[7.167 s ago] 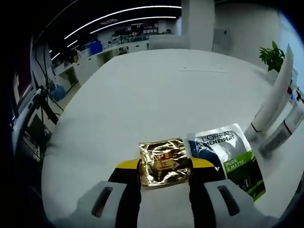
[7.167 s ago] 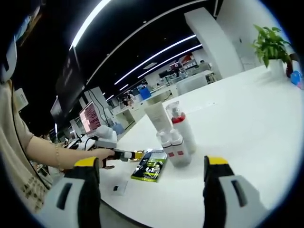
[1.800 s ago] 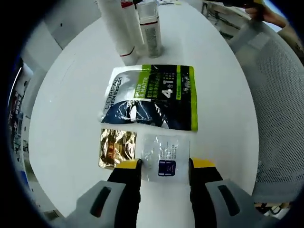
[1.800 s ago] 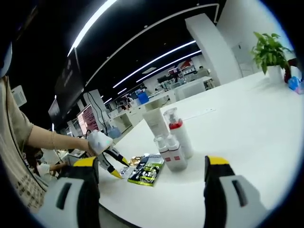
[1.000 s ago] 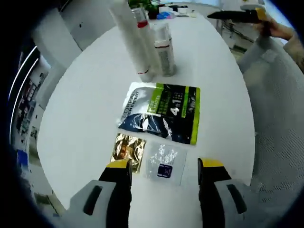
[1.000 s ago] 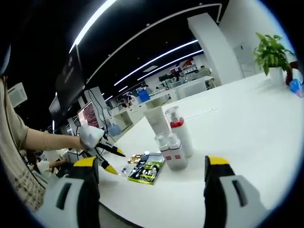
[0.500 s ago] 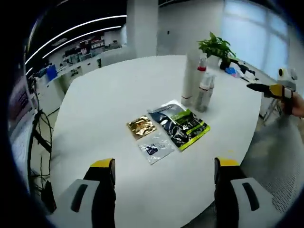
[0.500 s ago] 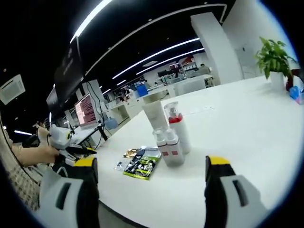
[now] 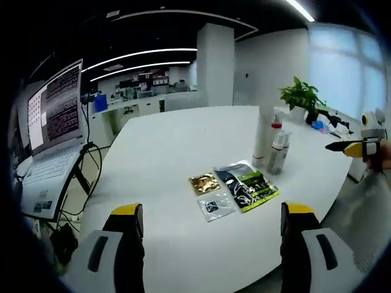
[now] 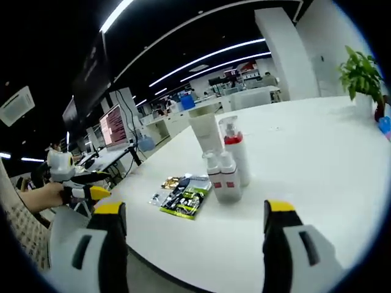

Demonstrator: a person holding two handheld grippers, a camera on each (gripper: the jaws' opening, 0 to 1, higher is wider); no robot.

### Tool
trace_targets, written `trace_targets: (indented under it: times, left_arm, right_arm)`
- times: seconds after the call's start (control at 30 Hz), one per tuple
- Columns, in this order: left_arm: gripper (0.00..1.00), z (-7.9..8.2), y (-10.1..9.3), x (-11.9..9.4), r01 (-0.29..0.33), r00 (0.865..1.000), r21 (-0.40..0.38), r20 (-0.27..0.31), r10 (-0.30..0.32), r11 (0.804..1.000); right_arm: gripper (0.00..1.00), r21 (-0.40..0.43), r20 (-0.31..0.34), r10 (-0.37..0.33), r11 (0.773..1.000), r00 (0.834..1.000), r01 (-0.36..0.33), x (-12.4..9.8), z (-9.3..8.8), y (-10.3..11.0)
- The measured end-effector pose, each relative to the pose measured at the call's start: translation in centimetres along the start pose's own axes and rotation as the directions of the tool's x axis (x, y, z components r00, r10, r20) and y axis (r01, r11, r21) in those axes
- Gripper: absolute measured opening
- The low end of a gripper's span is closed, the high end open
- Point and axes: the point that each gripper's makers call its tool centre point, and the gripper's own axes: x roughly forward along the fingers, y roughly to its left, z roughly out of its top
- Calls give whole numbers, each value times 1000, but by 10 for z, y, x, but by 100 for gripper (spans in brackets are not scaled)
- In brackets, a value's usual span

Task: Arrange the skincare products in the storage area until every visible bottle or jar stands upright without overlapping.

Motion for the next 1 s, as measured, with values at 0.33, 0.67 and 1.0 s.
trace_targets:
  times: [0.33,0.67,1.0]
  left_arm:
    - [92,-8,-7,5,27,999,35,-39,-26,999]
    - [91,-12,-10,5,41,997,55,-62,-38,998]
    - [91,-11,-9,5,34,998,63,-59,-30,997]
  right_arm:
    - [93,14,13,-19,1000,1000,19,-3,2,-5]
    - [94,26,23,-31,999,999,31,-5,3,-9]
    - [93,19,12,-27,999,1000,27,-3,1,-6]
